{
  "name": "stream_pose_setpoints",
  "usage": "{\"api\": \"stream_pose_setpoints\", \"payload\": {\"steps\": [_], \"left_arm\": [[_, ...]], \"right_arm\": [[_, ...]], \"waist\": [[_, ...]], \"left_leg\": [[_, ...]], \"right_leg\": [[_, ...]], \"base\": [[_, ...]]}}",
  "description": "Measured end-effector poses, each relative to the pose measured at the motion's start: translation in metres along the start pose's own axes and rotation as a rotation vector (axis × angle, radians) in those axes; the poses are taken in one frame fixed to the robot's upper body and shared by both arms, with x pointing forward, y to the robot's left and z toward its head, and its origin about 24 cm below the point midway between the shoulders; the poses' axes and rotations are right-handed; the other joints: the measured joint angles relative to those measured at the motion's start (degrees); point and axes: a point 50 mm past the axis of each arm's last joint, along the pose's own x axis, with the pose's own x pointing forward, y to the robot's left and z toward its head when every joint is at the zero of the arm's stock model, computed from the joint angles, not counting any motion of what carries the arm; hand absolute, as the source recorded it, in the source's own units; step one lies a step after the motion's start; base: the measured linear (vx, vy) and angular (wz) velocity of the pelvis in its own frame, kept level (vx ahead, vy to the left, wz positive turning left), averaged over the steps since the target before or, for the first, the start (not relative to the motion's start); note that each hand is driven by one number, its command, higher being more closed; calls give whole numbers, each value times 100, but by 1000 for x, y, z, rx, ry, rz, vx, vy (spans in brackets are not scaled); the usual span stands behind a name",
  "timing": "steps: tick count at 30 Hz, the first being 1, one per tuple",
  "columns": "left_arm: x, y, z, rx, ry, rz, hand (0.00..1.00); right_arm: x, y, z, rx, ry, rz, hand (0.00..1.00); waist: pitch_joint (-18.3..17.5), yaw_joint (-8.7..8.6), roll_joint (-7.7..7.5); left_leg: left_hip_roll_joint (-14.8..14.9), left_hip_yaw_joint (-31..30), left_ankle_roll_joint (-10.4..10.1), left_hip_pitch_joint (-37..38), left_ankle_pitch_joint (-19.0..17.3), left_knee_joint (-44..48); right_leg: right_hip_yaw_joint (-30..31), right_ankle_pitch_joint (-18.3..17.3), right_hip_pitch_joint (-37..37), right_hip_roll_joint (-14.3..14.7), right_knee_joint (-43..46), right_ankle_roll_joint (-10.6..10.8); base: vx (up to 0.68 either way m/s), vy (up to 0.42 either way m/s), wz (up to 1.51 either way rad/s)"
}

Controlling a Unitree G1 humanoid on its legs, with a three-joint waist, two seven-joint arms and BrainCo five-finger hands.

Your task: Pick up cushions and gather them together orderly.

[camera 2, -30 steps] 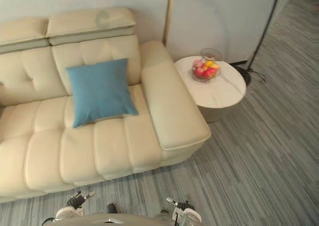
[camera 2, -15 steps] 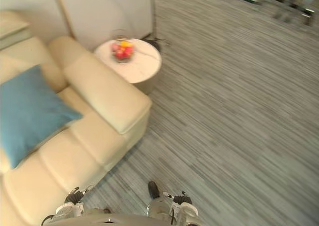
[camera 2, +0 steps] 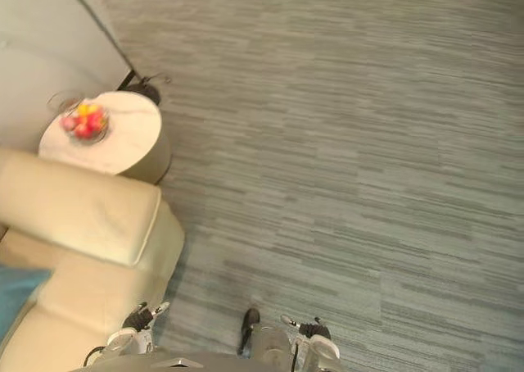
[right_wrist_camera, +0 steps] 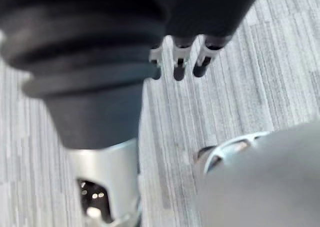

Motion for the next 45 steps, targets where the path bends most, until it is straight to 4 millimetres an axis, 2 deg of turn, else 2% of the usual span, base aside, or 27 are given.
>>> {"api": "stream_pose_setpoints", "payload": {"steps": [2, 4, 6, 8, 9, 10, 13, 15, 18, 20, 23, 24, 25, 26, 27, 28, 29, 30, 31, 32, 35, 38, 41, 42, 44, 45], "left_arm": [[0, -2, 4, -7, -21, -7, 0], [0, -5, 7, -19, -37, -16, 0], [0, -7, 10, -42, -51, -16, 0], [0, -8, 11, -73, -50, -13, 0], [0, -10, 9, -77, -45, -16, 0], [-1, -9, 7, -85, -37, -13, 0], [1, 10, 8, -73, -35, 34, 0], [1, 13, 6, -64, -17, 40, 0], [2, 11, 1, -61, 11, 26, 0], [2, 10, 0, -57, 17, 22, 0], [1, 7, -5, -55, 34, 15, 0], [1, 6, -7, -54, 41, 12, 0], [0, 5, -10, -54, 54, 12, 0], [0, 5, -11, -53, 56, 11, 0], [-1, 6, -12, -46, 56, 11, 0], [0, 7, -10, -29, 50, 9, 0], [0, 7, -10, -17, 49, 6, 0], [0, 8, -10, 1, 52, 2, 0], [-2, 13, -15, 17, 64, 11, 0], [-2, 12, -15, 32, 66, 5, 0], [-3, 10, -19, 57, 76, -6, 0], [-1, 7, -13, 68, 64, -16, 0], [2, 10, -2, 85, 33, -13, 0], [2, 12, -3, 84, 36, -9, 0], [2, 11, 0, 77, 24, -10, 0], [1, 6, 0, 59, 18, -20, 0]], "right_arm": [[0, 1, -1, 1, 5, 2, 0], [0, 0, -1, 5, 3, 0, 0], [0, 1, -2, 3, 5, 2, 0], [-1, 7, -2, -3, 6, 19, 0], [-1, 7, -1, -12, 1, 21, 0], [-1, 9, -2, -18, 2, 26, 0], [-7, 20, -17, -3, 43, 54, 0], [-8, 23, -20, 3, 50, 62, 0], [-7, 19, -20, 8, 51, 50, 0], [-7, 16, -20, 14, 52, 42, 0], [-5, 9, -22, 20, 68, 23, 0], [-4, 6, -21, 19, 68, 16, 0], [-3, 4, -17, 6, 60, 12, 0], [-2, 3, -13, -1, 50, 11, 0], [0, 7, -4, 1, 28, 20, 0], [1, 10, -2, 0, 24, 26, 0], [1, 9, -3, -2, 31, 24, 0], [2, 9, -1, -7, 32, 23, 0], [3, 10, 1, -27, 21, 30, 0], [3, 9, 3, -32, 11, 27, 0], [4, 3, 6, -34, 5, -4, 0], [5, 0, 7, -25, 4, -23, 0], [4, 0, 3, 1, 16, -25, 0], [3, 0, 0, 16, 19, -24, 0], [2, 1, 0, 34, 11, -22, 0], [2, 0, 5, 43, -7, -24, 0]], "waist": [[3, 59, -3], [5, 108, -8], [-4, 169, -23], [-17, 194, -11], [-31, 193, 12], [-48, 188, 1], [-294, 213, -407], [-337, 201, -480], [-348, 176, -416], [-353, 185, -387], [-365, 197, -240], [-347, 215, -172], [-384, 218, -75], [-387, 218, -41], [-344, 217, 38], [-318, 236, -2], [-316, 246, -17], [-264, 246, 70], [-264, 252, 19], [-227, 228, 76], [-177, 258, 114], [-118, 163, 184], [88, 173, 9], [133, 192, 0], [211, 214, 86], [217, 274, 140]], "left_leg": [[-271, -511, 4, -397, -193, -106], [-584, -989, 50, -680, -269, -772], [-924, -1635, 32, -905, -258, -1563], [-1348, -2766, 55, -941, -141, -2550], [-1366, -2949, 116, -886, -35, -2769], [-1385, -2958, 135, -795, 372, -2820], [-1425, -2028, 299, -559, 143, -2855], [-1467, -1714, 307, -343, 125, -2953], [-1654, -1359, 328, -7, 136, -3246], [-1690, -1349, 374, 67, 165, -3319], [-1717, -1184, 380, 277, 168, -3569], [-1718, -1076, 411, 355, 187, -3683], [-1641, -950, 463, 350, 222, -3809], [-1577, -877, 501, 341, 251, -3873], [-1521, -654, 508, 329, 273, -3997], [-1529, -430, 477, 371, 291, -4052], [-1519, -314, 461, 419, 301, -4056], [-1499, -181, 444, 509, 309, -4071], [-1527, -161, 386, 595, 342, -4107], [-1487, -301, 360, 629, 385, -4157], [-1390, -492, 344, 600, 400, -4250], [-1349, -478, 226, 680, 441, -4265], [-1156, -456, 46, 361, 279, -3145], [-943, -467, 57, 79, 255, -2153], [-740, -645, 115, -247, 223, -1188], [-774, -967, 197, -433, -17, -820]], "right_leg": [[425, -53, 170, 108, -35, 92], [825, -61, 318, 151, -106, 194], [1211, -73, 365, 158, -147, 327], [1654, -108, 339, 198, -149, 548], [1750, -132, 334, 228, -144, 598], [1949, -184, 338, 263, -125, 682], [2273, -28, 358, -50, -308, 877], [2344, 145, 439, -116, -530, 922], [2571, 343, 535, -233, -821, 1032], [2613, 403, 520, -235, -843, 1024], [2704, 543, 519, -209, -976, 1010], [2672, 645, 487, -177, -1038, 1021], [2292, 865, 357, -124, -1139, 976], [1950, 954, 289, -133, -1181, 878], [719, 658, 171, -279, -993, 412], [-729, 268, 53, -608, -601, 323], [-1281, 196, 79, -774, -473, 281], [-1941, 193, 168, -959, -383, 285], [-2003, 388, 233, -897, -471, 513], [-1723, 535, 283, -691, -745, 512], [-1266, 841, 312, -313, -1423, 469], [-1040, 933, 339, -128, -1663, 403], [-770, 911, 353, -123, -1640, 379], [-551, 853, 384, -86, -1527, 336], [-322, 759, 462, -18, -1362, 261], [-111, 660, 469, 18, -1251, 240]], "base": [[148, 62, -124], [132, 131, -117], [161, 222, -101], [176, 286, -104], [193, 335, -106], [218, 351, -106], [273, 379, -106], [177, 212, -94], [110, 130, -79], [58, 60, -50], [22, 35, -54], [-21, 17, -64], [-31, 8, -73], [-71, -52, -75], [-75, -100, -79], [-66, -98, -80], [-18, -83, -83], [14, -90, -85], [16, -158, -93], [12, -161, -81], [-60, -161, -93], [-13, -25, -50], [-6, 18, -48], [43, 2, -65], [56, 33, -68], [67, 89, -85]]}}
